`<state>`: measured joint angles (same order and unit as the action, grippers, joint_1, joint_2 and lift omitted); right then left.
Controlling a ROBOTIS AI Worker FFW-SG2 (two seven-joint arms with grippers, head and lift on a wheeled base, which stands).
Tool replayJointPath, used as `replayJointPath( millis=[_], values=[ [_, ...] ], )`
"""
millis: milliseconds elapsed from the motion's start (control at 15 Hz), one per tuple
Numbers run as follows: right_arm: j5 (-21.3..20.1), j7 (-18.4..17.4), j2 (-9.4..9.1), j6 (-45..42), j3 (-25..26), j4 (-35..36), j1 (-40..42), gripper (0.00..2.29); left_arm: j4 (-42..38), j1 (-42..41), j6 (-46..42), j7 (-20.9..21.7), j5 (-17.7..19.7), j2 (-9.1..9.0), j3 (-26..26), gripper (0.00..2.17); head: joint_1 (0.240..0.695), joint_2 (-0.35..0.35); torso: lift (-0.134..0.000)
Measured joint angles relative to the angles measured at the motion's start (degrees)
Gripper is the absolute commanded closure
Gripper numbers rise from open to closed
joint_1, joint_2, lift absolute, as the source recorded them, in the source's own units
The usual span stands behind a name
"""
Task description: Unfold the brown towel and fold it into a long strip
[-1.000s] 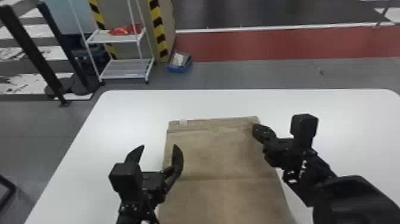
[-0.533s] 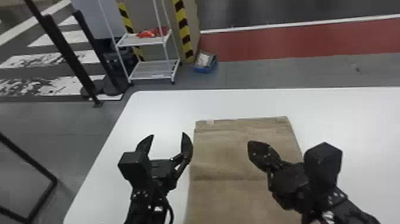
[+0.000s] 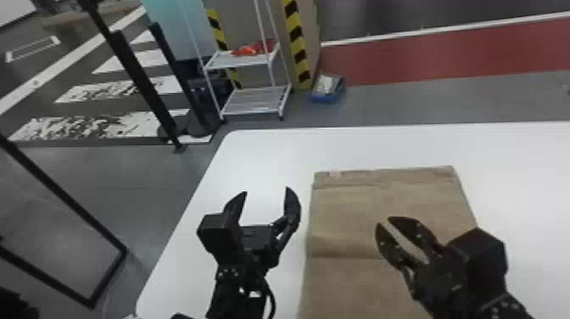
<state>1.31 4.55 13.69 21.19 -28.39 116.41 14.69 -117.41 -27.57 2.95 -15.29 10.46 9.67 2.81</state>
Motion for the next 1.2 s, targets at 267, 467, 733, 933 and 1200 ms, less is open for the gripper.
replayJointPath(
  millis=[267,467,733,933,1200],
  values=[
    [3.6,0.0,-1.33,2.3,5.6,-3.9,-5.3,0.17,0.1,-0.2,0.0,0.1,-0.1,0.04,0.9,0.14,0.695,0.278,-0.124],
    [6.1,0.1,-2.04,1.6,8.0,-12.5,-10.6,0.17,0.3,-0.2,0.0,0.1,-0.2,0.15,1.6,0.14,0.695,0.236,-0.124],
    [9.1,0.3,-2.76,-2.1,8.8,-23.7,-17.4,0.17,0.8,0.0,0.0,0.1,-0.5,0.27,2.7,0.14,0.695,0.187,-0.124],
    [9.5,0.7,-3.26,-2.8,8.7,-29.3,-20.9,0.18,1.4,0.5,0.1,0.1,-0.6,0.42,3.5,0.14,0.695,0.165,-0.124],
    [9.4,1.4,-4.25,-4.6,8.5,-36.5,-24.2,0.22,2.4,1.3,0.1,0.2,-0.6,0.44,4.3,0.14,0.695,0.150,-0.124]
  ],
)
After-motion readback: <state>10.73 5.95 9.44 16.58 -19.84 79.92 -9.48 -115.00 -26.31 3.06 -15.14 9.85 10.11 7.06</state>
